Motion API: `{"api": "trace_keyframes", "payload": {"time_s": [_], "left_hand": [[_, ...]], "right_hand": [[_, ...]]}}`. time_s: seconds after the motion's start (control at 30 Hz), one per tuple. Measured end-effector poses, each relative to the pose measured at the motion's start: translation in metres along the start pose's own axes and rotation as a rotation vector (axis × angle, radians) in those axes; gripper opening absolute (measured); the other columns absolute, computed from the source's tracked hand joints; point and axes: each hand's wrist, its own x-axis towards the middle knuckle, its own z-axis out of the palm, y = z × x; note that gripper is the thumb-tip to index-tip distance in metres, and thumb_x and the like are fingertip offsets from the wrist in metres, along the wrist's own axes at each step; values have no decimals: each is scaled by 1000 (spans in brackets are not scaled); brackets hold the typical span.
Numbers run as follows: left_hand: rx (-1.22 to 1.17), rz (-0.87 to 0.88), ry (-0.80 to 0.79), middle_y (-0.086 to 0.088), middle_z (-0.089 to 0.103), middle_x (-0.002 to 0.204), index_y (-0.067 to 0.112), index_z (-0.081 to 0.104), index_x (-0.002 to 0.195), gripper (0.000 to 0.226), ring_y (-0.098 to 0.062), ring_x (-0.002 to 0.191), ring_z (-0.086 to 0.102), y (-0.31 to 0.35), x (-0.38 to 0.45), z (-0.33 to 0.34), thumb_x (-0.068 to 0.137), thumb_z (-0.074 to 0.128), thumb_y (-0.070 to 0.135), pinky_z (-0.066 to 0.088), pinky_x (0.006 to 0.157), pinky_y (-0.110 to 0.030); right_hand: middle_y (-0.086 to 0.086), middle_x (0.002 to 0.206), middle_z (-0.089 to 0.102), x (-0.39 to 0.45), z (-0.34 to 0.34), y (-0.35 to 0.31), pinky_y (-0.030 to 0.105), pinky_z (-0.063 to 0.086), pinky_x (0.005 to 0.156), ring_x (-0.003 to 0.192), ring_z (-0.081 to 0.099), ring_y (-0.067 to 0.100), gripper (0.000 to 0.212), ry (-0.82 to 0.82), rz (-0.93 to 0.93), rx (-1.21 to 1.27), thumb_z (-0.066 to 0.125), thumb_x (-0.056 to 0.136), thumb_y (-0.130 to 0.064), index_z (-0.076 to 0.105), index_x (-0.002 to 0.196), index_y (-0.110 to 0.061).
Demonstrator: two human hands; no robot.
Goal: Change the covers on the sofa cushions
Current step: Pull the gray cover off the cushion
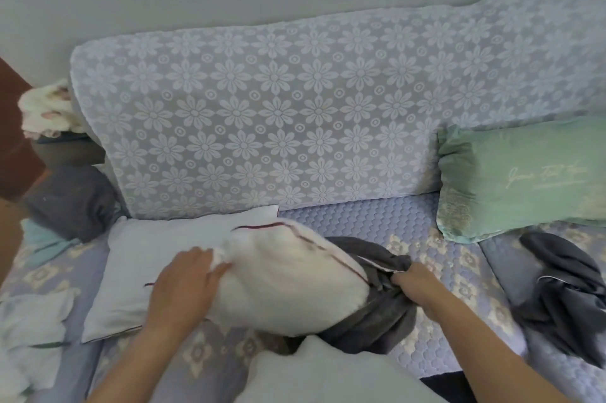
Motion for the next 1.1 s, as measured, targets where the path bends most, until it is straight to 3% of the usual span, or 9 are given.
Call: {"api": "trace_keyframes", "payload": {"time_s": [0.13, 0.23, 0.43, 0.5, 0.57, 0.63, 0.77, 0.93, 1.1], "left_hand": [[-195, -362, -179, -16, 43, 145, 21, 37, 151, 63, -38, 133, 39, -16, -1, -5, 94, 61, 30, 38, 109, -48], [-248, 113, 155, -8, 51, 138, 17, 55, 139, 62, -29, 129, 45, 45, 0, -12, 79, 61, 28, 33, 111, -40], [514, 392, -503, -23, 9, 164, 17, 5, 161, 92, -46, 152, 5, 93, 4, 57, 91, 57, 47, 2, 119, -64], [612, 435, -469, -31, 31, 149, 12, 14, 159, 81, -48, 141, 30, 88, 13, 59, 94, 59, 29, 17, 116, -64], [594, 528, -403, -18, 65, 95, 11, 63, 122, 51, -35, 89, 65, 84, 25, 55, 73, 76, 19, 48, 88, -49], [487, 583, -336, -1, 58, 57, 19, 64, 73, 34, -23, 50, 57, 82, 35, 53, 48, 86, 17, 43, 57, -32], [338, 790, -248, 3, 52, 48, 24, 54, 58, 15, -21, 42, 52, 114, 33, 32, 54, 67, 19, 36, 49, -26], [163, 977, -23, 2, 48, 52, 21, 49, 60, 11, -22, 48, 48, 136, 23, 14, 61, 55, 11, 34, 54, -28], [62, 1010, 181, 1, 44, 56, 20, 50, 65, 17, -22, 50, 42, 120, 17, -7, 68, 47, 4, 35, 52, -31]], "right_hand": [[-2, 93, 73, -14, 41, -25, 21, 52, 71, 89, 68, 16, 22, -179, -183, -19, 62, 88, -5, 69, 101, -20], [-1, 107, 71, -16, 59, -41, 21, 51, 77, 98, 66, 15, 22, -250, -211, 114, 61, 95, -10, 66, 115, -19], [12, 99, 77, -20, 70, -46, 47, 59, 89, 93, 74, 28, 22, -274, -51, 507, 68, 94, -19, 69, 115, -11], [11, 96, 77, -17, 66, -35, 52, 58, 89, 91, 74, 30, 31, -258, -3, 538, 77, 87, -27, 70, 113, -12], [4, 100, 74, -19, 62, -23, 45, 58, 88, 91, 71, 24, 46, -162, -49, 311, 83, 76, -42, 64, 110, -18], [-3, 112, 63, -28, 66, -13, 36, 52, 90, 99, 63, 16, 65, -133, -113, 24, 83, 69, -53, 53, 117, -22], [8, 150, 33, -25, 78, 15, 42, 44, 106, 131, 49, 33, 116, -95, -47, -98, 71, 63, -72, 16, 156, -30], [4, 104, 68, -16, 57, 21, 34, 52, 82, 100, 63, 27, 60, 155, -37, -88, 69, 73, -46, 56, 126, -21], [11, 101, 66, 1, 23, 26, 39, 53, 80, 98, 65, 34, 37, 282, 71, -153, 57, 87, -23, 46, 122, -17]]}}
